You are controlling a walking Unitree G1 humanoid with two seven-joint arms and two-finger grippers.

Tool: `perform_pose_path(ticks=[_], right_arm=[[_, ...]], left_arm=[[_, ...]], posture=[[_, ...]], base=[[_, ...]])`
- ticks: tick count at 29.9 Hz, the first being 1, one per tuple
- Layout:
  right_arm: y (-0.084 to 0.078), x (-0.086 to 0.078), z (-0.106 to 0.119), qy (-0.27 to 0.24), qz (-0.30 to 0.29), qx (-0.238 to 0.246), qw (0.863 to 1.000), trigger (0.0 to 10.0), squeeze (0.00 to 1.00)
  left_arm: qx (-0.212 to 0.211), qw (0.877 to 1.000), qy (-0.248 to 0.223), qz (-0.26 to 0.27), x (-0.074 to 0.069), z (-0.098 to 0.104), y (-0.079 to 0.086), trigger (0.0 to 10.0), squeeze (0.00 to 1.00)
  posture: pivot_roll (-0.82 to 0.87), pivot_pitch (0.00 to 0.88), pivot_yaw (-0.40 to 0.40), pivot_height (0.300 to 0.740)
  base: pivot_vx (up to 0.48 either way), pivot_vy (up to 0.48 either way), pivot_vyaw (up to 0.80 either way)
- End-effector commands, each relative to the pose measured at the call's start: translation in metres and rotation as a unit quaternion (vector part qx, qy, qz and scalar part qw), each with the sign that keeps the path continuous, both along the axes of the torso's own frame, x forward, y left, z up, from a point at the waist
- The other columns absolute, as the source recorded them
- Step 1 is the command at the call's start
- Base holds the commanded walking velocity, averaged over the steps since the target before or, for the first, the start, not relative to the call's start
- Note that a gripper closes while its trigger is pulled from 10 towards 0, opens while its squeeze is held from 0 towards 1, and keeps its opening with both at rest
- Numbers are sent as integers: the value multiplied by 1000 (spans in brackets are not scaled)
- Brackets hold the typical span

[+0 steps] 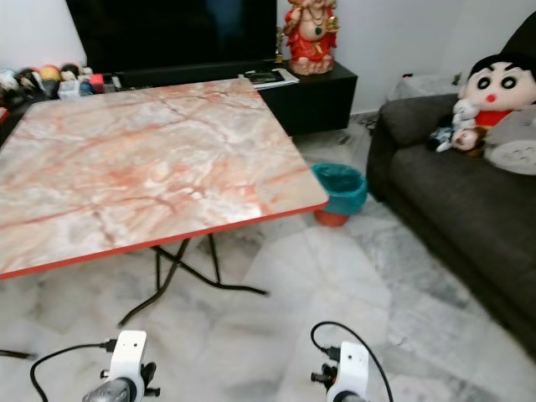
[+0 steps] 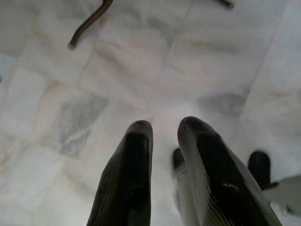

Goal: Setting the table

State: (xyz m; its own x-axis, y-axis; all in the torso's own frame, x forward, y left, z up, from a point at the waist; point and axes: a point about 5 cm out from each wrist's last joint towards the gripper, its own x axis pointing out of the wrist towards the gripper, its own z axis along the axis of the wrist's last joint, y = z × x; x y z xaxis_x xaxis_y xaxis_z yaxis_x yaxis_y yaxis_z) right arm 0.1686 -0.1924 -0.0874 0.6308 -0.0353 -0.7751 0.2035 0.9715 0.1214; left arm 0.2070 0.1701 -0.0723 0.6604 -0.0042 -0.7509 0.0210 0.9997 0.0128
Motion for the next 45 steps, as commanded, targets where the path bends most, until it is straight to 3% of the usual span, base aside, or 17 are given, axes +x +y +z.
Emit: perform_pose_path(ticks=[1, 5, 45], right_arm=[[8, 8, 3, -13, 5, 5, 1000, 10000, 0], [10, 8, 3, -12, 7, 0, 1000, 10000, 0], [14, 11, 3, -16, -2, 21, 1000, 10000, 0]], left_arm=[[12, 1000, -6, 9, 4, 3, 11, 10000, 0], [14, 1000, -7, 13, 4, 4, 14, 10000, 0], [15, 1000, -10, 20, 4, 4, 17, 10000, 0]], posture=[[-12, 0, 22, 740], [-6, 0, 24, 740], [10, 0, 23, 740]], base=[[0, 431, 0], [0, 434, 800], [0, 436, 0]])
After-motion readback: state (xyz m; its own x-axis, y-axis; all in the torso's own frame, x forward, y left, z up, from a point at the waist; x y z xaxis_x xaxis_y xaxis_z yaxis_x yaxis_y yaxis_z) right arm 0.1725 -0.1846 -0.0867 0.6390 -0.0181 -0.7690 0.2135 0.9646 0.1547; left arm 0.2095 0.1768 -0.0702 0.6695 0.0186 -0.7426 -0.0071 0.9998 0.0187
